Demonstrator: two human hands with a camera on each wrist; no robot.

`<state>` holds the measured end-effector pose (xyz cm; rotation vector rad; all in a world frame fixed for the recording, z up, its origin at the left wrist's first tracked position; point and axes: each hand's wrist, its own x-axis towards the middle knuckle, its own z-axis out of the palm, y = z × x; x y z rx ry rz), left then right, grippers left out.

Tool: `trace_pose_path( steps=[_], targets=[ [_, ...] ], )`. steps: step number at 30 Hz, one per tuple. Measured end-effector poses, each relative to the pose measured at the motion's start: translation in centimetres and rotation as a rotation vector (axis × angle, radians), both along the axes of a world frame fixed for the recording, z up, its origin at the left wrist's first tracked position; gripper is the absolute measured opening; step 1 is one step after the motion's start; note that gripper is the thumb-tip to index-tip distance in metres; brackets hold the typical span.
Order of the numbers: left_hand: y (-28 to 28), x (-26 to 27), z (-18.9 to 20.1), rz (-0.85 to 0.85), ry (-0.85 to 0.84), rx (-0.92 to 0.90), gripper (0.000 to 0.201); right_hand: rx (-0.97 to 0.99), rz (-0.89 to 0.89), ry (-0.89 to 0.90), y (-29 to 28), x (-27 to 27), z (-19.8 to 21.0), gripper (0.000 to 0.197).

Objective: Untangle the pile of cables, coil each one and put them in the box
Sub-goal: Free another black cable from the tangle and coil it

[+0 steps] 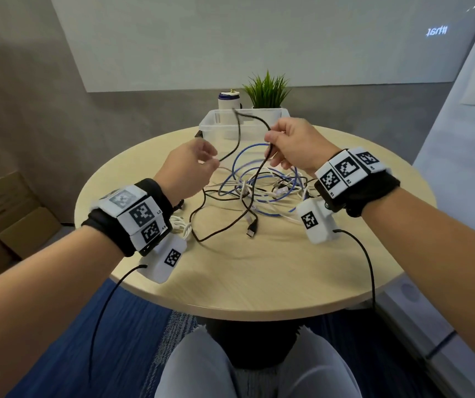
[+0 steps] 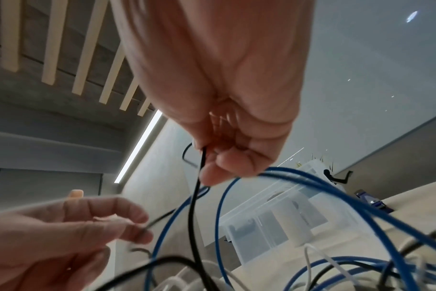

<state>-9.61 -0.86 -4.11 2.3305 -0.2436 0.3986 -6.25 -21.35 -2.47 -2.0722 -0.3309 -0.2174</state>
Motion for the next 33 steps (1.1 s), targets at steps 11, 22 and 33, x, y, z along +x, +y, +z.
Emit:
trace_pose_path(
  steps=[11,22,33],
  targets=[
    [-2.4,-0.6,-1.8,-0.276,0.303,0.535,0.046,0.426,0.080,0.080,0.7,-2.1,1.8,0.014],
    [-3.0,-0.9,-1.1,-0.203,0.246,0.553,0.020,0.406,0.036,0.003,-0.2,-1.9,2.7,0.018],
    [-2.2,0.0,-0.6,-0.028,0.208,0.127,0.023,0.208,-0.041,-0.119,-1.8,-0.9,2.4,0.017]
  ],
)
